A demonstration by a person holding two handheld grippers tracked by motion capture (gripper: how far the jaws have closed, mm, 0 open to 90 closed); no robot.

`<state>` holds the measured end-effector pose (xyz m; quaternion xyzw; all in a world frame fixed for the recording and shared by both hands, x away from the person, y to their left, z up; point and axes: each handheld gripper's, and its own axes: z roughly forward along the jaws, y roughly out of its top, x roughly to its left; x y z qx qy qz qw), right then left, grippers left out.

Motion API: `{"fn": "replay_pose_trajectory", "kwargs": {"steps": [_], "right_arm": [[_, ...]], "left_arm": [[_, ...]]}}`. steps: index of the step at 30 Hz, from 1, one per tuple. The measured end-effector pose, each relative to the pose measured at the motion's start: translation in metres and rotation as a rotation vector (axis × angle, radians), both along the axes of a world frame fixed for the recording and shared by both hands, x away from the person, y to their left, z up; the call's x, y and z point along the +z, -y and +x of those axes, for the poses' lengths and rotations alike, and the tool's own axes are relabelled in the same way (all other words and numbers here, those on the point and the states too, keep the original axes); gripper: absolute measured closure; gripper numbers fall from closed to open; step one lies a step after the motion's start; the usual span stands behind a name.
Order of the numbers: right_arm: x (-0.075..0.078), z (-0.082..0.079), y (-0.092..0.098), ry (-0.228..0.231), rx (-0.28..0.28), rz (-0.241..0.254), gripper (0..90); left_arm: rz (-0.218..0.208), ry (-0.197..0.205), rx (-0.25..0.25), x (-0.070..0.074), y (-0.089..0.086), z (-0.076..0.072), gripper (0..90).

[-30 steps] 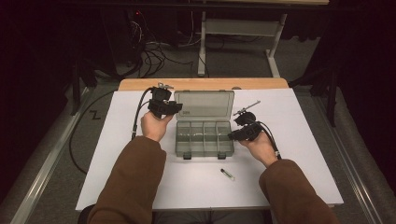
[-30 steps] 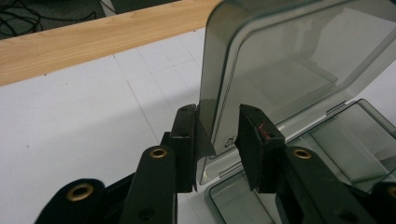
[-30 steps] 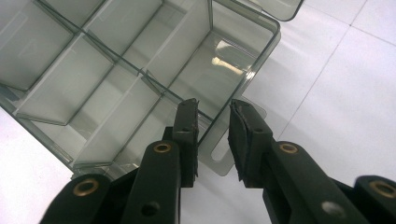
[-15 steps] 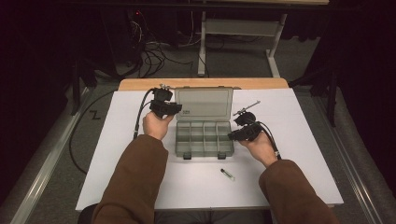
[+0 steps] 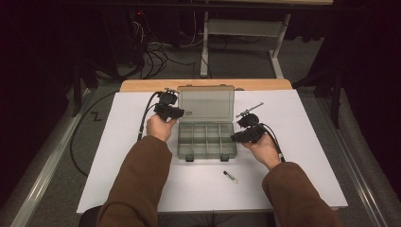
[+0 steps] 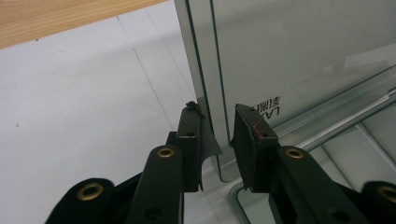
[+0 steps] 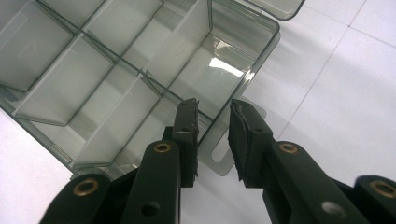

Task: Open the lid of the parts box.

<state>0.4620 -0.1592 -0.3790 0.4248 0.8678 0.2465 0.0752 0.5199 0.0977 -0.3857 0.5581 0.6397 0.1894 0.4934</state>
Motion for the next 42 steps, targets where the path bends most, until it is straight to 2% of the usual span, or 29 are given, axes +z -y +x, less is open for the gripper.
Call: {"fn": "replay_pose_trajectory", "kwargs": {"steps": [6,15,18,34,37,42], "right_arm": [[0.000,0.000,0.000,0.003,0.002,0.000,74.4],[0.000,0.000,0.000,0.002,-0.002,0.004,74.4],[0.000,-0.001,0.000,0.001,-0.003,0.004,74.4],[0.000,-0.001,0.000,0.003,-0.005,0.002,74.4],[0.000,-0.001,0.000,0.003,-0.003,0.002,74.4],[0.000,-0.001,0.000,0.003,-0.003,0.001,74.4]], "left_arm": [[0.003,-0.012,0.006,-0.003,0.001,0.002,72.5],[0.043,-0.051,0.000,-0.014,0.003,0.005,72.5],[0.029,-0.066,0.006,-0.016,0.002,0.006,72.4],[0.081,-0.083,-0.014,-0.023,0.005,0.005,70.7],[0.070,-0.082,-0.022,-0.023,0.006,0.005,70.6],[0.073,-0.076,-0.032,-0.022,0.008,0.004,69.7]]}}
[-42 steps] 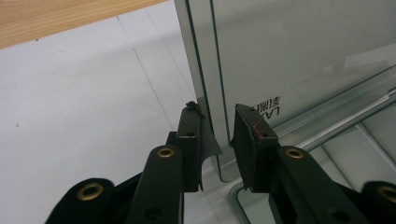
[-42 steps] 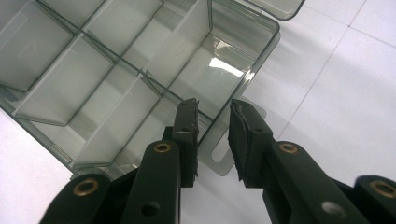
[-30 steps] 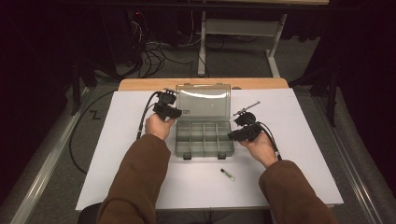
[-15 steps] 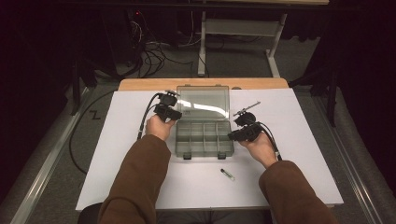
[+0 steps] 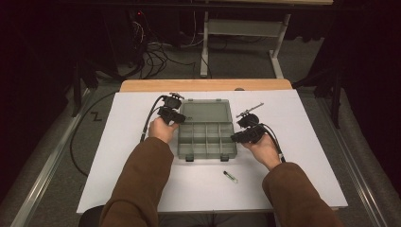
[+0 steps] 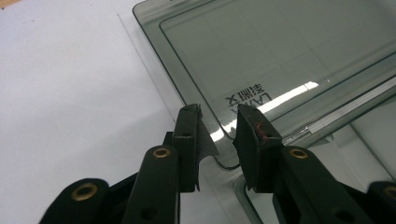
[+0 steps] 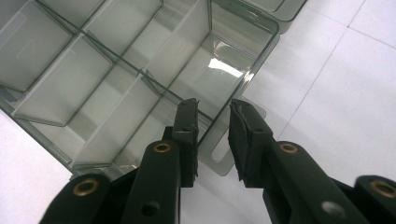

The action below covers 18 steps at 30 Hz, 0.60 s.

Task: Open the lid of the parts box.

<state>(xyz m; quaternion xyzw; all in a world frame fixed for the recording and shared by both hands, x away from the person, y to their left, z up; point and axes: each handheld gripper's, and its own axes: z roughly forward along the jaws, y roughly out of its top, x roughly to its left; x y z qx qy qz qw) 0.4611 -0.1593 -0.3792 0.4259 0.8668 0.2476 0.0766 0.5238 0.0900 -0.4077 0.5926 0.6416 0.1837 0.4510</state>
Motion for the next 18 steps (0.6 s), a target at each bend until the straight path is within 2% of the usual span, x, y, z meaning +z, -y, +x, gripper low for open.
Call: {"fn": "replay_pose_trajectory", "kwargs": {"steps": [18], "right_arm": [[0.001,0.000,-0.001,0.001,0.000,-0.009,74.4]], "left_arm": [[-0.015,0.007,-0.011,0.013,-0.006,-0.008,52.1]]}}
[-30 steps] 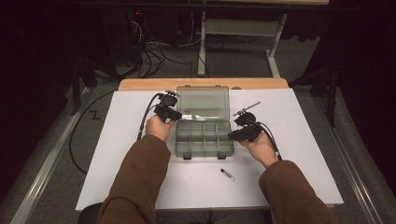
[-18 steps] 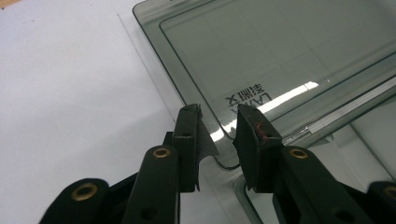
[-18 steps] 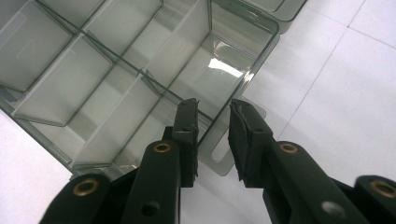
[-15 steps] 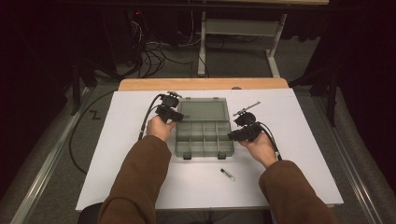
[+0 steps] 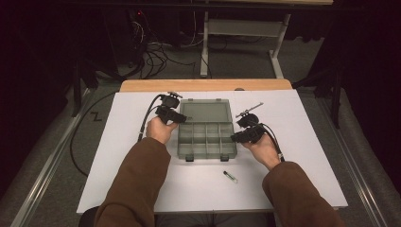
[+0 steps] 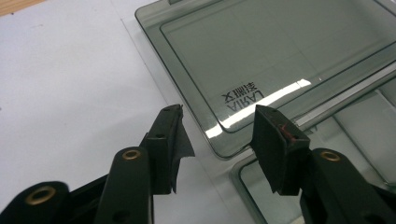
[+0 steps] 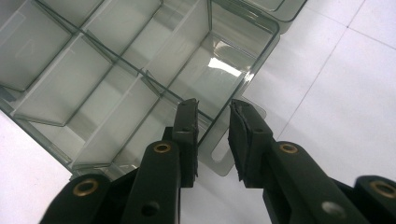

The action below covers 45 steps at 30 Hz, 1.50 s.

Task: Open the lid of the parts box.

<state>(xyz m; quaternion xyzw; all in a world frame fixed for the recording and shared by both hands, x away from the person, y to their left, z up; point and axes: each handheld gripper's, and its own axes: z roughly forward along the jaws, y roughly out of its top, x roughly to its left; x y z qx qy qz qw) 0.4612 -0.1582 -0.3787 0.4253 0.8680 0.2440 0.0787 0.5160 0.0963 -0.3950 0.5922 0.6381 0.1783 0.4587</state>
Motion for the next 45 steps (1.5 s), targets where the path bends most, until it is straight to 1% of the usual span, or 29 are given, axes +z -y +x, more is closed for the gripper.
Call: {"fn": "replay_pose_trajectory", "kwargs": {"steps": [6,9,13,15,18,19,20,24,26,32,36,38,40,41,45], "right_arm": [[0.000,0.000,0.000,0.008,0.010,0.001,74.1],[0.000,0.000,0.001,0.007,0.013,0.006,74.0],[0.000,0.000,0.002,0.007,0.015,0.010,73.7],[0.000,0.000,0.002,0.014,0.015,0.012,73.0],[0.001,-0.001,0.003,0.022,0.025,0.010,72.4],[0.002,-0.002,0.004,0.022,0.024,0.012,72.3],[0.002,-0.003,0.005,0.028,0.026,0.020,72.2],[0.004,-0.005,0.010,0.033,0.024,0.046,70.8],[0.005,-0.006,0.013,0.043,0.026,0.052,70.8],[0.008,-0.012,0.018,0.066,0.026,0.078,69.8],[0.010,-0.015,0.023,0.083,0.028,0.090,69.1],[0.011,-0.017,0.026,0.095,0.028,0.099,68.8],[0.011,-0.018,0.028,0.104,0.030,0.106,68.5],[0.011,-0.020,0.029,0.107,0.028,0.109,68.5],[0.011,-0.023,0.034,0.121,0.028,0.119,68.0]], "left_arm": [[-0.008,0.008,-0.015,0.008,-0.003,-0.006,48.2],[-0.017,0.002,-0.028,0.010,-0.003,-0.008,47.3],[-0.031,0.002,-0.039,0.012,-0.004,-0.011,43.7],[-0.017,0.019,-0.029,0.013,-0.003,-0.014,41.2],[-0.015,0.034,-0.026,0.015,-0.004,-0.019,39.3],[-0.007,0.043,-0.027,0.016,-0.005,-0.021,38.6],[-0.014,0.052,-0.024,0.018,-0.005,-0.022,38.1],[-0.046,0.066,-0.021,0.022,-0.010,-0.029,38.1],[-0.046,0.075,-0.024,0.023,-0.011,-0.032,38.1],[-0.070,0.100,-0.042,0.027,-0.013,-0.044,37.1],[-0.073,0.114,-0.052,0.029,-0.014,-0.051,36.8],[-0.086,0.127,-0.053,0.030,-0.014,-0.055,36.8],[-0.083,0.124,-0.057,0.030,-0.015,-0.058,36.9],[-0.083,0.130,-0.060,0.030,-0.015,-0.060,36.9],[-0.098,0.141,-0.067,0.030,-0.016,-0.066,36.9]]}}
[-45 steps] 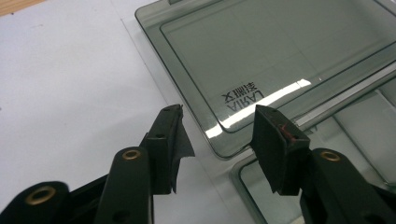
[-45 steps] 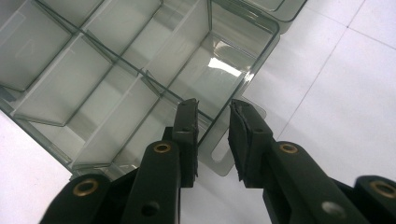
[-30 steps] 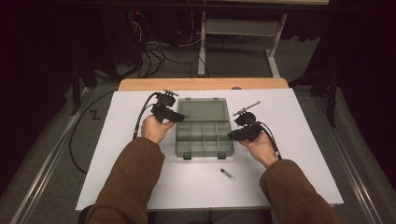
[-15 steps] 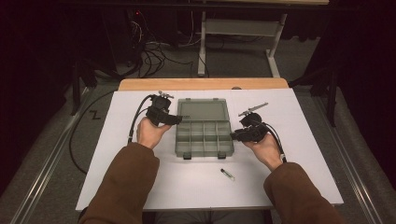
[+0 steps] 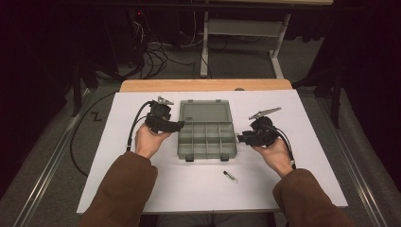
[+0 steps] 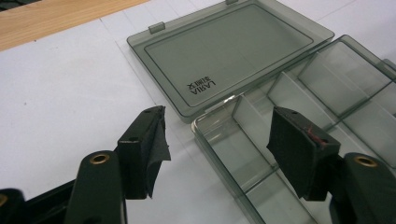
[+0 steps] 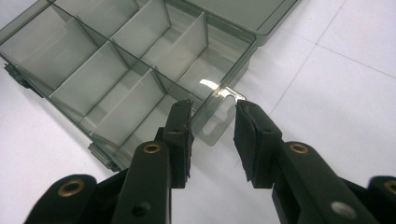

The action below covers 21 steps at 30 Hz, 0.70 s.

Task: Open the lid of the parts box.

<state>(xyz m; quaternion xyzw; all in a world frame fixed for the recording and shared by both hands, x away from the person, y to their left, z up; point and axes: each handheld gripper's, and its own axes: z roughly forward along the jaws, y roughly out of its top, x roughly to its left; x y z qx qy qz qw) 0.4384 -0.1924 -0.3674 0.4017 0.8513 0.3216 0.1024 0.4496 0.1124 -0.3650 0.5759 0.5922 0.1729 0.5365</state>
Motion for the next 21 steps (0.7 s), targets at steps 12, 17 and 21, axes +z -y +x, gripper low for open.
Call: {"fn": "replay_pose_trajectory", "kwargs": {"steps": [12,17,21], "right_arm": [[0.004,-0.011,0.013,0.046,0.003,0.026,65.4],[0.003,-0.014,0.020,0.049,-0.008,0.037,64.7],[0.002,-0.016,0.025,0.054,-0.013,0.047,63.6]], "left_arm": [[-0.026,0.045,-0.009,0.003,-0.007,-0.018,36.9],[-0.033,0.063,-0.014,0.005,-0.009,-0.025,36.5],[-0.042,0.072,-0.020,0.004,-0.010,-0.031,36.4]]}}
